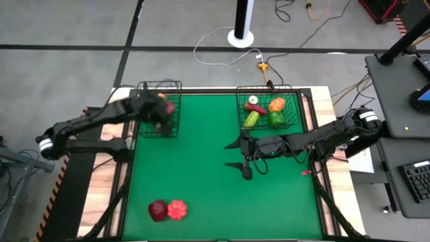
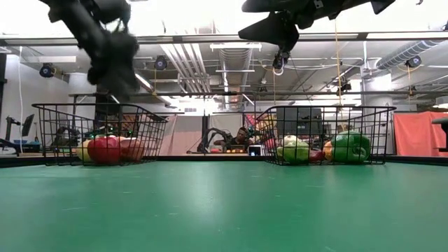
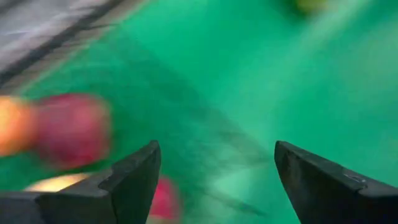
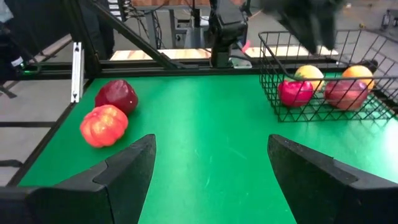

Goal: Sort produce into baskets
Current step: Put the orange pumpkin into the right wire basket

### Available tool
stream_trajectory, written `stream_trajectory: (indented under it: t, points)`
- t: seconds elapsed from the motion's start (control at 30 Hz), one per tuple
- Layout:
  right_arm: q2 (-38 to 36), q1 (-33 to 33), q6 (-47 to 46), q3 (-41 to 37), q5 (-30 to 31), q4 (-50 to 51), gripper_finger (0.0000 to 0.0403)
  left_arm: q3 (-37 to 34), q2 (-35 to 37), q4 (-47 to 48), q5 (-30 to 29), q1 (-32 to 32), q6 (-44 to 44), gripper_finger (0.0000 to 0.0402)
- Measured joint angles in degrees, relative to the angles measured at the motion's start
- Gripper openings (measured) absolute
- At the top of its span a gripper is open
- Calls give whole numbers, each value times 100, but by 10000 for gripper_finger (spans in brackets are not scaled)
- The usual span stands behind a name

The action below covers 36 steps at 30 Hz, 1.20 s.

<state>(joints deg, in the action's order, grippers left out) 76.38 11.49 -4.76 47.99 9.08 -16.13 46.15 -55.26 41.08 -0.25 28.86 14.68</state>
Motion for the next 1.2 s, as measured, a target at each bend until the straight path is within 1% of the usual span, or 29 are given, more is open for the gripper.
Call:
stream_trajectory:
  t: [0.03, 0.07, 0.13, 0.17, 0.23, 0.3, 0.4, 0.53, 0.6, 0.7, 0.8, 0.97, 1.07, 1.13, 1.2]
  points:
    - [0, 18, -27, 38, 2, 84, 299, 0, 112, -70, 223, -304, 157, 290]
    - [1, 43, -58, 84, 1, 172, 299, 0, 209, -118, 295, -658, 316, 286]
    - [30, 123, -78, 207, 1, 391, 299, 0, 365, -173, 282, -1429, 650, 280]
    - [35, 177, -80, 288, -4, 548, 299, 0, 427, -255, 185, -1854, 843, 278]
    - [45, 285, -80, 476, -4, 865, 299, 0, 501, -372, -181, -2719, 1279, 275]
    - [68, 392, -84, 683, 25, 1127, 299, 0, 531, -461, -779, -3587, 1735, 274]
    - [72, 545, -126, 965, 236, 1645, 299, 0, 475, -511, -1654, -4772, 2458, 274]
    - [72, 697, -207, 1247, 445, 2110, 299, 95, 165, -506, -2561, -6108, 3416, 274]
    - [72, 764, -284, 1350, 451, 2233, 299, 249, -109, -492, -2953, -6621, 3722, 274]
    - [72, 861, -456, 1433, 459, 2241, 299, 589, -643, -392, -3255, -7105, 3985, 273]
    - [72, 946, -684, 1497, 460, 2291, 299, 1125, -1236, -69, -3320, -7314, 4119, 273]
    - [72, 1047, -1358, 1536, 471, 2298, 299, 2244, -2269, 1298, -3187, -7474, 4300, 273]
    - [72, 1091, -2070, 1469, 493, 2295, 299, 2869, -2848, 2387, -3178, -7630, 4352, 268]
    - [162, 1116, -2657, 1440, 489, 2316, 299, 3151, -3184, 2948, -3177, -7759, 4353, 262]
    - [327, 1162, -3088, 1437, 415, 2333, 299, 3319, -3459, 3272, -3176, -7928, 4307, 254]
